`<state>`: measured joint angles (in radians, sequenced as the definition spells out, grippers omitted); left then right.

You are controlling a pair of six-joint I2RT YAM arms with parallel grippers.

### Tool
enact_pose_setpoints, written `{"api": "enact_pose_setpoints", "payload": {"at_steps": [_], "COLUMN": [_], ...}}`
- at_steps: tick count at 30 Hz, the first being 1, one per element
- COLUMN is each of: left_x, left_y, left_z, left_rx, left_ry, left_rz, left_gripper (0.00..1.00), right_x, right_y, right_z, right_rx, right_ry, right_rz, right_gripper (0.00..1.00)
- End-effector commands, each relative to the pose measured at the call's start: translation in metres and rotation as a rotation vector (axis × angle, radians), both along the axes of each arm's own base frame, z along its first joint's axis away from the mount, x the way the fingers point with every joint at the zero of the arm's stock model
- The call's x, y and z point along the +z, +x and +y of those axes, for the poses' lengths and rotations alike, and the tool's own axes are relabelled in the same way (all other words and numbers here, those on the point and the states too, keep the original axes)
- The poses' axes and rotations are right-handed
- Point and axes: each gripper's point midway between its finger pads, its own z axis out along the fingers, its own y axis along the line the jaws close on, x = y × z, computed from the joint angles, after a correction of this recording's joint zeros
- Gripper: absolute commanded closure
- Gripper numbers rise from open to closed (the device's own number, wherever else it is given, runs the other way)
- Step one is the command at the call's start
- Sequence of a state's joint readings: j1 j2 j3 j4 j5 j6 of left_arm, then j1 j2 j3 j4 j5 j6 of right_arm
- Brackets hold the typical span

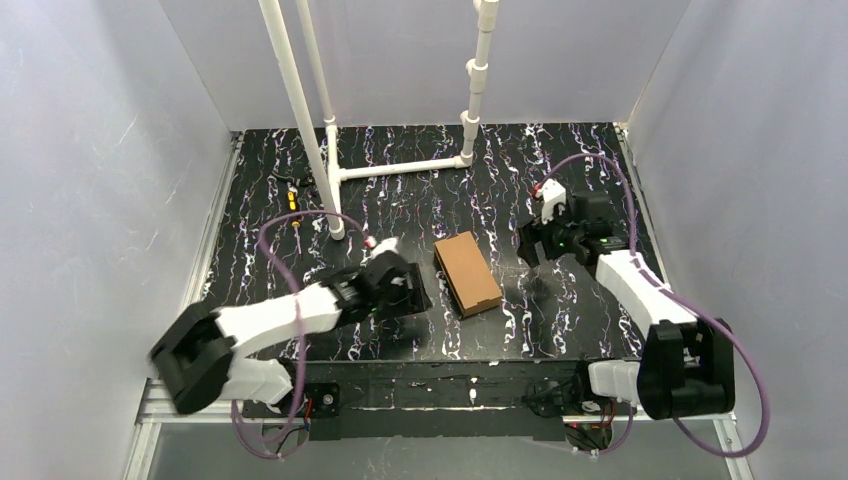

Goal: Fold the paper box

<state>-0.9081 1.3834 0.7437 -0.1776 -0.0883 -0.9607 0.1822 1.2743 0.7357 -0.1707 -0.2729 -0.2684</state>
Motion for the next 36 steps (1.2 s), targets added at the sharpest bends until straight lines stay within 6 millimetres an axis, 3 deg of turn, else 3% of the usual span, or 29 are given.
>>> {"api": "enact_pose_setpoints", "payload": {"at_steps": [1,2,3,7,11,18,23,29,36], "left_x": [0.046,0.048,0.051,0.063,0.070,0.054,0.036,0.028,0.015], "left_y": [0.012,0.013,0.012,0.013,0.018,0.041,0.050,0.059,0.061], "left_z": [0.021,0.021,0.023,0.015,-0.009,-0.044,-0.063,-0.064,-0.065], "left_rx": [0.068,0.091,0.108,0.085,0.035,0.040,0.027,0.034,0.045], "left_ry": [-0.201,-0.270,-0.329,-0.438,-0.458,-0.446,-0.461,-0.462,-0.467], "left_rz": [-0.276,-0.297,-0.310,-0.327,-0.281,-0.203,-0.130,-0.124,-0.084], "left_gripper": [0.16,0.04,0.02,0.02,0.02,0.02,0.10,0.14,0.20], "right_x": [0.048,0.050,0.050,0.046,0.039,0.029,0.014,-0.011,-0.019], "right_y": [-0.034,-0.040,-0.046,-0.055,-0.052,-0.054,-0.029,-0.018,-0.024], "right_z": [0.035,0.042,0.047,0.057,0.058,0.060,0.063,0.074,0.085], "right_rx": [0.366,0.407,0.438,0.475,0.461,0.436,0.256,0.240,0.254], "right_ry": [0.155,0.197,0.234,0.316,0.326,0.358,0.435,0.499,0.576], "right_rz": [-0.089,-0.087,-0.075,-0.003,0.037,0.085,0.197,0.373,0.461], "right_gripper": [0.02,0.02,0.02,0.02,0.02,0.02,0.05,0.24,0.28]}}
